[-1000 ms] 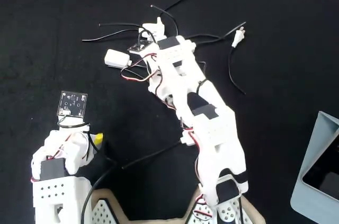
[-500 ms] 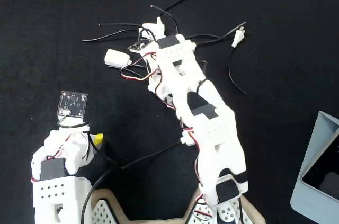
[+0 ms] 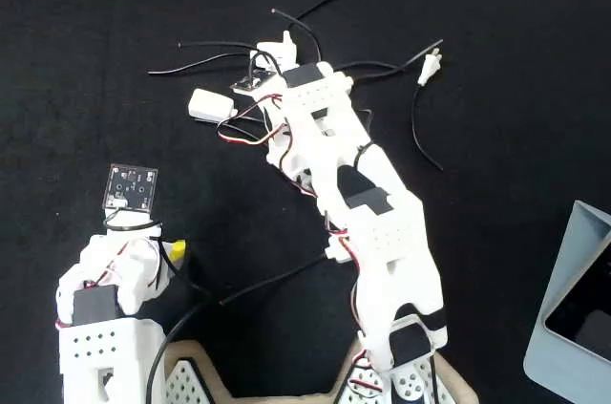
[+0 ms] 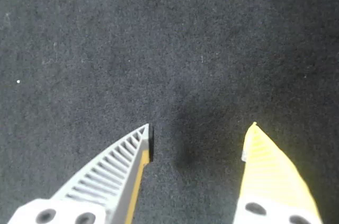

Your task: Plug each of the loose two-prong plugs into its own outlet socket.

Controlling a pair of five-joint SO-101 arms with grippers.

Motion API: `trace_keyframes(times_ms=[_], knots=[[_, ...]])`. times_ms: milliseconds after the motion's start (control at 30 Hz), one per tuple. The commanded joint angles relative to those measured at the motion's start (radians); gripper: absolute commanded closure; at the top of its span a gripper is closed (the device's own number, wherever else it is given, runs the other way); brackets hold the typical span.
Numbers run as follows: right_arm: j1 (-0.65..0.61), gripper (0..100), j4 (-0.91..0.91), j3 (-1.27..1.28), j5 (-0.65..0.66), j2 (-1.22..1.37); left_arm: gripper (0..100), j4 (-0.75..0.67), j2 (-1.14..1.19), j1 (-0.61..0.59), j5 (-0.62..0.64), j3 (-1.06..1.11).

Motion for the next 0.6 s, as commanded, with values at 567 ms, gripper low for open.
trace_keyframes(times_ms=[567], knots=[[-0.008, 89.6, 0.031, -0.091, -0.034, -0.033, 72, -0.005, -0.006, -0.005, -0.008, -0.007]])
